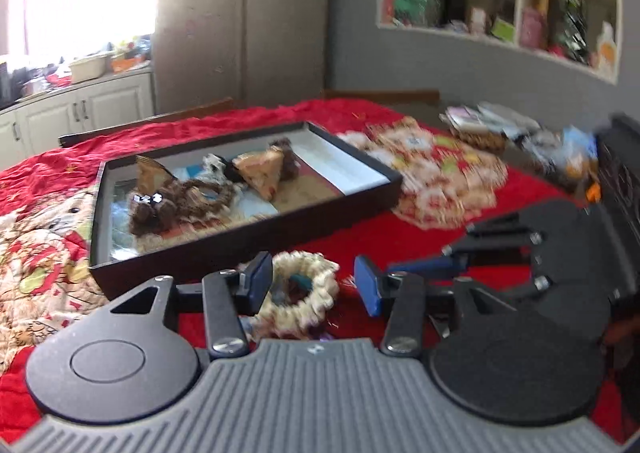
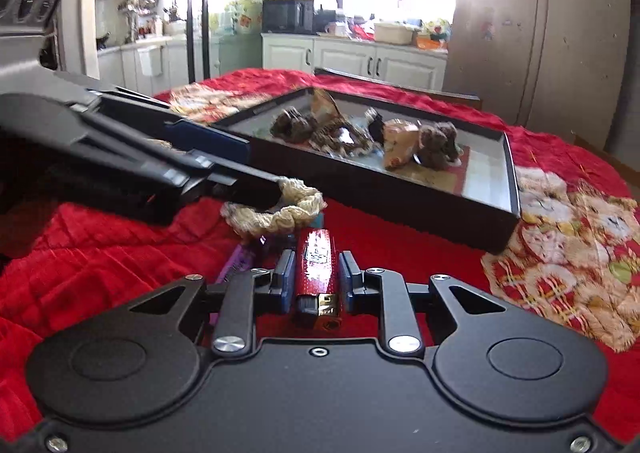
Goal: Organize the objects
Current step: 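Lift the cream hair tie with the left tool while the right tool lifts the red packet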
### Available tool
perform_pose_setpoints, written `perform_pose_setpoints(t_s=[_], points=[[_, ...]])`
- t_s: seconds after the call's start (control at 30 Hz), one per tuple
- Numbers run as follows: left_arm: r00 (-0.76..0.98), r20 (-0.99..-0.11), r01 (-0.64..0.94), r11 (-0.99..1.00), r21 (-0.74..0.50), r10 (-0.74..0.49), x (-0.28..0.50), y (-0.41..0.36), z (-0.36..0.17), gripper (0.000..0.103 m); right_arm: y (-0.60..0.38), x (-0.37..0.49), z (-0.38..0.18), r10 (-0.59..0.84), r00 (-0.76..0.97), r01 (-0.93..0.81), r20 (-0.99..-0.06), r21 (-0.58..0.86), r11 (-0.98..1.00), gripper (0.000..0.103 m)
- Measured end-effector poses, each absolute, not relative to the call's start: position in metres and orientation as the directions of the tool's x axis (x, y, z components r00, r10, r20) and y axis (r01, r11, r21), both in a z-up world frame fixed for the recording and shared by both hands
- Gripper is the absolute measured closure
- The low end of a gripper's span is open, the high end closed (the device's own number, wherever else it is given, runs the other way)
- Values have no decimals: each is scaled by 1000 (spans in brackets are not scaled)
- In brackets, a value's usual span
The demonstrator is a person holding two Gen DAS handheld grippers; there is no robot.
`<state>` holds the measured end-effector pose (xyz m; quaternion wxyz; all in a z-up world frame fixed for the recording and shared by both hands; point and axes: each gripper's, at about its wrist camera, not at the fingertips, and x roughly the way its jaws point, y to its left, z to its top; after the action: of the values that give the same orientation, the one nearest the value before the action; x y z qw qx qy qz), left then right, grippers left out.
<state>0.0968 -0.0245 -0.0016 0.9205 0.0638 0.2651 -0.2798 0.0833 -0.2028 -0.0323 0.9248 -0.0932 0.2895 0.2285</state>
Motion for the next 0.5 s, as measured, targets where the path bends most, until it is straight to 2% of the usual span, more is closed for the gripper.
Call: perform_pose_setpoints(t_s=[0.1,0.17,0.3,0.5], points=[[701,-541,562,827,18,-465,97,-33,-8,42,-203,87,-37,342,721,-462,-603,-51,885,81],[701,-552,565,824,43,-452,99,-38,-13,49,-203,88,-40,326,718,-454,-614,-59,889,81],[698,-574,565,822,74,-428,105,-44,-23,56,-204,90,-43,324,715,-452,-619,-57,890,81],[692,-592,552,831,65,-413,112,-44,-31,77,-206,93,-44,330,711,-446,-621,-35,895,80]])
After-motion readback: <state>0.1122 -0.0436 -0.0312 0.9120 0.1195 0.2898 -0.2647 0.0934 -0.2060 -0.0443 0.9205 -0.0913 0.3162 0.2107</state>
